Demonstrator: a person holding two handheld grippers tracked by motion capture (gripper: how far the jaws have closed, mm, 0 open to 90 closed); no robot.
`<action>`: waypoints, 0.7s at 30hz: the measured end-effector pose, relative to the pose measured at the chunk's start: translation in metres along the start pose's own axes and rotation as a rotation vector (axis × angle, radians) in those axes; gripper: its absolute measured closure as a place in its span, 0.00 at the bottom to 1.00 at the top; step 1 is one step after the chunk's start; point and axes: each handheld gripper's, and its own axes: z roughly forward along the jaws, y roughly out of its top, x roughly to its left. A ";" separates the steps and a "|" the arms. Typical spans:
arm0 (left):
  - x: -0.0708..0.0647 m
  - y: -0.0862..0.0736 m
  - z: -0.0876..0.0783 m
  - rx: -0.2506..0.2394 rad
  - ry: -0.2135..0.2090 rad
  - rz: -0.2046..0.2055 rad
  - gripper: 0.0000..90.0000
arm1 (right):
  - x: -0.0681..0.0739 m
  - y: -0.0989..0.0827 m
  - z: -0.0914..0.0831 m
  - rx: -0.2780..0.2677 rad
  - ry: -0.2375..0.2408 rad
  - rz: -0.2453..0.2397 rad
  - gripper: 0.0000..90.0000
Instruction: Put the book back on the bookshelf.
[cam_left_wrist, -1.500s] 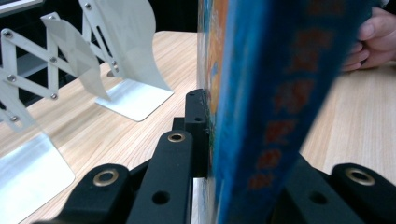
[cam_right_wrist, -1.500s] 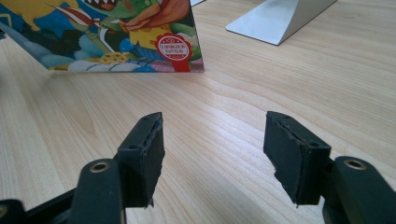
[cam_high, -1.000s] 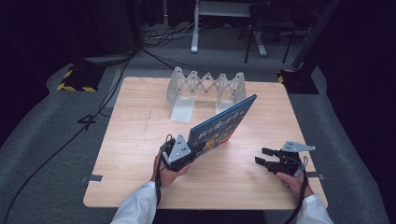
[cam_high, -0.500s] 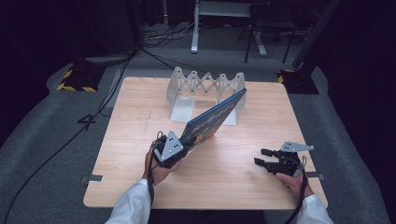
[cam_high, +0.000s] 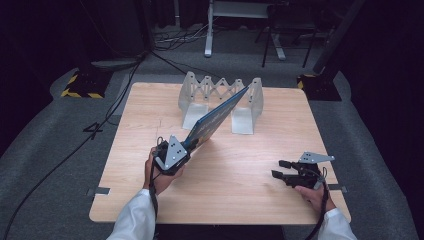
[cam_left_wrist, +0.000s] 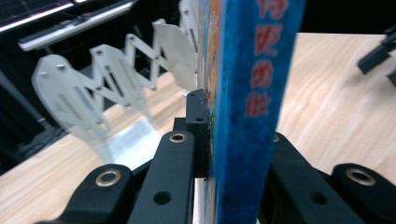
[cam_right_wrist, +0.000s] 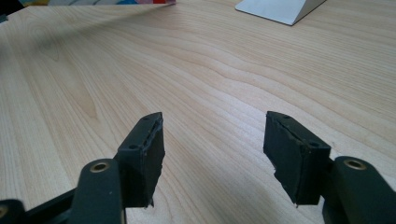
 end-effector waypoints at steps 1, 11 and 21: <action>0.002 0.001 -0.001 0.004 0.007 0.001 0.92 | 0.000 0.000 0.000 0.003 -0.001 -0.003 0.43; 0.019 0.005 -0.001 -0.002 0.090 0.004 0.92 | 0.003 0.000 0.001 -0.001 -0.016 -0.031 0.44; 0.042 0.011 0.013 -0.016 0.156 -0.050 0.92 | 0.004 0.000 0.003 0.019 -0.006 -0.049 0.44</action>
